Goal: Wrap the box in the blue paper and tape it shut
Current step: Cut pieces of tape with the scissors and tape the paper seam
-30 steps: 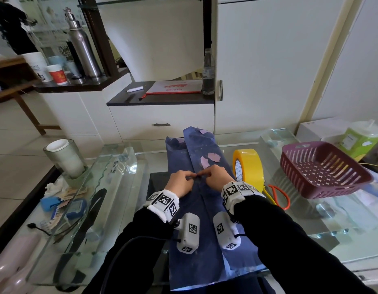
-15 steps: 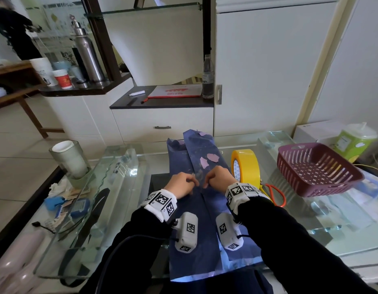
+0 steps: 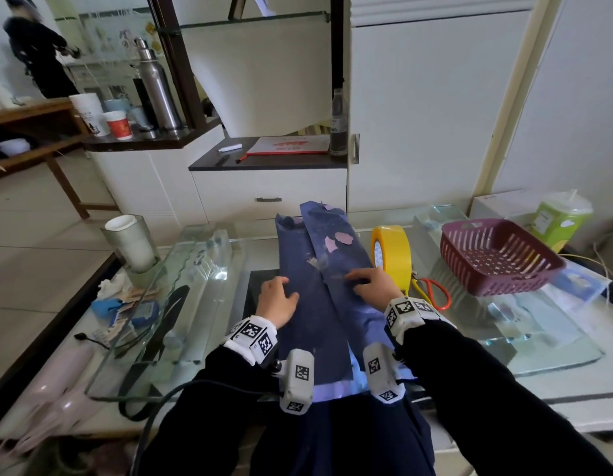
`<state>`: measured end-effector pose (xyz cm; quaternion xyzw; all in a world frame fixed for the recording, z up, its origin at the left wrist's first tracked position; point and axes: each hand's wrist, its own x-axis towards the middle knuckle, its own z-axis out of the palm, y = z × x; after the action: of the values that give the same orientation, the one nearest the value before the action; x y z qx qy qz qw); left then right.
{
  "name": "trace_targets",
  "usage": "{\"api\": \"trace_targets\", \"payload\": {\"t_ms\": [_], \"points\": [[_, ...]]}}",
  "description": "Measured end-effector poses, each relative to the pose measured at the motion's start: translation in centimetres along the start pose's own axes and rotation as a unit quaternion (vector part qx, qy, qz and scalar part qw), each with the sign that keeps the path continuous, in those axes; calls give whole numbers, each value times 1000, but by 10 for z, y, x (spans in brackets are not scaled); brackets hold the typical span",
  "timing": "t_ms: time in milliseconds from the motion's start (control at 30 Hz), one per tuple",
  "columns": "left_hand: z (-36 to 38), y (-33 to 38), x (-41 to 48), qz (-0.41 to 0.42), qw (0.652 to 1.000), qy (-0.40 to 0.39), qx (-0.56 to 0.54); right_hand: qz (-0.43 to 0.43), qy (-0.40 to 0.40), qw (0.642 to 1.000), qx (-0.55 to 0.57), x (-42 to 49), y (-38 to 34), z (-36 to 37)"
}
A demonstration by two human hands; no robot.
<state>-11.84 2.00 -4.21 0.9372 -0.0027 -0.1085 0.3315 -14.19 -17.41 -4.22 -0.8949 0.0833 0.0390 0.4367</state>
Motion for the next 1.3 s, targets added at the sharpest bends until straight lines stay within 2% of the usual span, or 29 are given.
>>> {"api": "trace_targets", "payload": {"t_ms": [100, 200, 367, 633, 867, 1033, 1133, 1233, 1300], "points": [[8, -3, -6, 15, 999, -30, -16, -10, -20, 999, -23, -4, 6, 3], [13, -4, -9, 38, 999, -23, -11, -20, -25, 999, -7, -7, 11, 5], [16, -2, -10, 61, 998, 3, -26, -29, 29, 999, 22, -8, 16, 0], [29, 8, -14, 51, 996, 41, -67, -65, 19, 996, -66, -18, 17, 7], [26, 8, -16, 18, 992, 77, -103, -83, 25, 995, -43, -18, 8, 24], [21, 2, -24, 9, 991, 85, -101, -61, 137, 988, -48, -17, 9, 24], [14, 0, -26, 30, 991, 123, -46, -51, 156, 983, -80, -14, 5, 20], [9, 0, -25, 67, 980, 156, 103, -49, 157, 981, -100, -15, 2, 23], [6, 4, -26, 86, 972, 142, 167, -39, 162, 980, -109, -17, 2, 26]]}}
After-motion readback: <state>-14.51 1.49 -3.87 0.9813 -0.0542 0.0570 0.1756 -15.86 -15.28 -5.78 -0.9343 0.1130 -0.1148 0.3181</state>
